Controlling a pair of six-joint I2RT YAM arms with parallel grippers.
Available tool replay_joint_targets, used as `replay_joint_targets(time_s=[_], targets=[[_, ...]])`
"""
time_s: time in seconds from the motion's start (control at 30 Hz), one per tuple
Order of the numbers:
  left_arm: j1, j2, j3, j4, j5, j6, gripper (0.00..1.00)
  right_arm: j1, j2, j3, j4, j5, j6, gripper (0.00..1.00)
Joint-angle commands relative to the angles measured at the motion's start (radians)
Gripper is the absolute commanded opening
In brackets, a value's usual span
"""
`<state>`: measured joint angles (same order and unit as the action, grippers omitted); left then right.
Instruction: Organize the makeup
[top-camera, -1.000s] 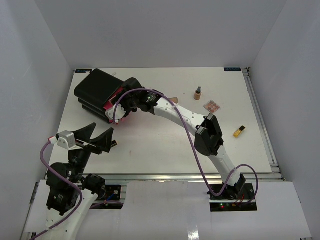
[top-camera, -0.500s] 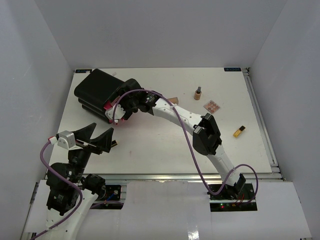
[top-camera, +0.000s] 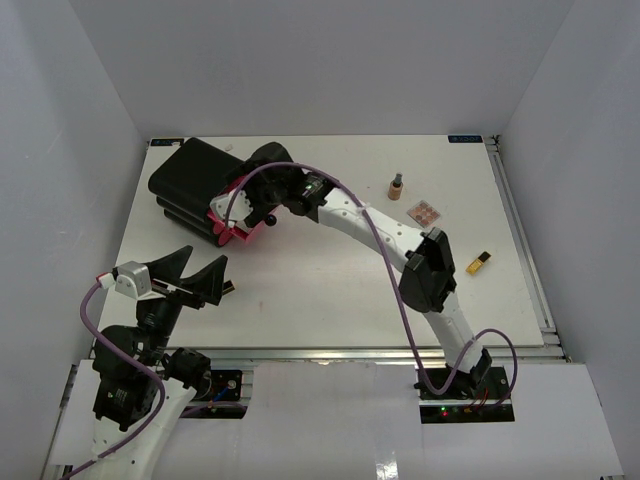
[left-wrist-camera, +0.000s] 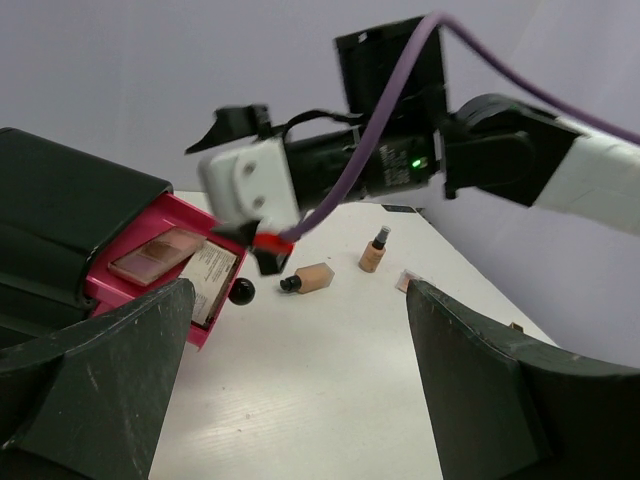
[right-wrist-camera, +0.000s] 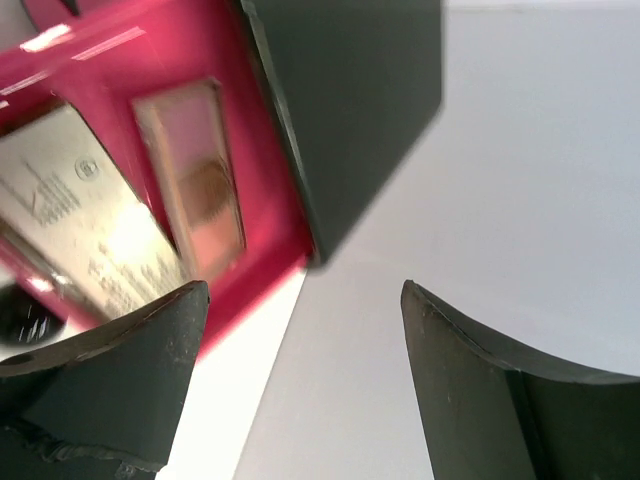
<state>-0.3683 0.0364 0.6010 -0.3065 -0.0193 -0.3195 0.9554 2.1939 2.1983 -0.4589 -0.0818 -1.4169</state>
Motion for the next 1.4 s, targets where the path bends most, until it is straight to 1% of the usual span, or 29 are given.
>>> replay_joint_targets(time_s=[0.0, 0.1, 0.13, 0.23, 0.3, 0.37, 0.43, 0.53, 0.6, 0.67, 0.8, 0.87, 1.0, 1.1, 1.27, 1.37], targets=[[0.003, 0.020, -0.004, 0.013, 0.013, -0.003, 0.98, -0.084, -0.257, -0.164, -0.078, 0.004, 0.252, 0.83], [0.003, 0.027, -0.004, 0.014, 0.017, -0.002, 0.98, -0.171, -0.404, -0.376, -0.084, -0.072, 0.401, 0.83], [0.003, 0.030, -0.004, 0.014, 0.018, -0.001, 0.98, -0.241, -0.435, -0.422, -0.085, -0.112, 0.447, 0.82], [0.003, 0.042, -0.003, 0.015, 0.021, 0.000, 0.98, -0.452, -0.545, -0.586, -0.062, -0.302, 0.680, 0.81], [0.005, 0.051, -0.003, 0.017, 0.057, 0.001, 0.98, -0.583, -0.605, -0.696, 0.004, -0.370, 0.839, 0.82], [0.005, 0.060, -0.003, 0.019, 0.067, 0.002, 0.98, -0.695, -0.643, -0.802, 0.088, -0.371, 0.990, 0.88], [0.007, 0.070, -0.003, 0.020, 0.079, 0.003, 0.98, -0.811, -0.633, -0.892, 0.127, -0.351, 1.149, 0.96], [0.009, 0.082, -0.001, 0.021, 0.090, 0.003, 0.98, -0.933, -0.534, -0.875, 0.101, -0.292, 1.355, 0.98], [0.009, 0.082, -0.002, 0.021, 0.090, 0.003, 0.98, -0.943, -0.469, -0.823, 0.059, -0.217, 1.429, 0.96], [0.009, 0.080, -0.003, 0.023, 0.088, 0.003, 0.98, -0.943, -0.414, -0.790, 0.058, -0.169, 1.433, 0.95], [0.009, 0.083, -0.004, 0.023, 0.090, 0.003, 0.98, -0.934, -0.323, -0.719, 0.084, -0.078, 1.273, 0.91], [0.010, 0.085, -0.004, 0.024, 0.090, 0.003, 0.98, -0.931, -0.290, -0.673, 0.056, -0.126, 1.200, 0.90], [0.011, 0.090, -0.003, 0.021, 0.089, 0.004, 0.98, -0.925, -0.207, -0.598, -0.023, -0.138, 1.071, 0.90], [0.011, 0.089, -0.003, 0.021, 0.089, 0.005, 0.98, -0.921, -0.167, -0.580, -0.035, -0.100, 1.031, 0.90], [0.011, 0.091, -0.003, 0.021, 0.085, 0.005, 0.98, -0.916, -0.111, -0.531, -0.096, -0.113, 0.996, 0.90], [0.012, 0.091, -0.003, 0.020, 0.083, 0.005, 0.98, -0.913, -0.091, -0.530, -0.116, -0.129, 0.992, 0.90]])
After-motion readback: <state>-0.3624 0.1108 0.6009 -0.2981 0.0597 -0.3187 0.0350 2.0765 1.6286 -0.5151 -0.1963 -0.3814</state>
